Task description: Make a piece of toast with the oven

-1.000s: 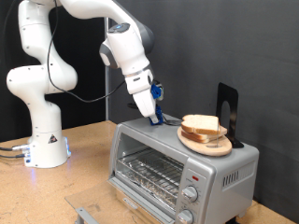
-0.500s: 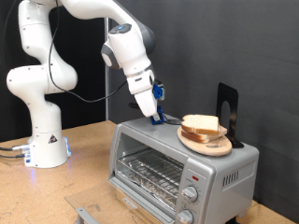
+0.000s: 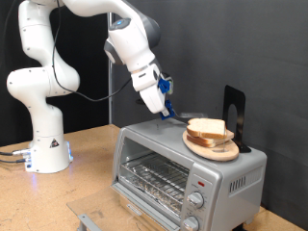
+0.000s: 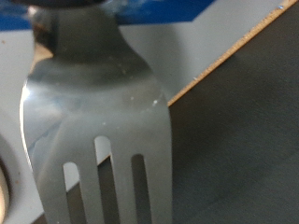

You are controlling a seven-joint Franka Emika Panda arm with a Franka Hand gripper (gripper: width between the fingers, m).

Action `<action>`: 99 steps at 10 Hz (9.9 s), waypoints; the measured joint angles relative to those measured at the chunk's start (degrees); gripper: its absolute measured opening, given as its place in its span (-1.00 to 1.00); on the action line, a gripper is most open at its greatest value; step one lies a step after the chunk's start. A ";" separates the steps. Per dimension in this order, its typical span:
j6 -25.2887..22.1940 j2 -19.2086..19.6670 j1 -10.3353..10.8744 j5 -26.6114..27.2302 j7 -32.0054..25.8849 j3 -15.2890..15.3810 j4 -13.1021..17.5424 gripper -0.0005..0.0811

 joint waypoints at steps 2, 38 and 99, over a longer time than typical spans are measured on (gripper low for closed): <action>-2.49 -1.64 -0.25 -0.42 0.54 -0.56 -0.10 0.16; -10.57 -0.87 -13.78 -14.38 14.50 0.31 3.89 0.16; -0.01 8.26 -14.88 -1.99 6.83 2.54 12.17 0.16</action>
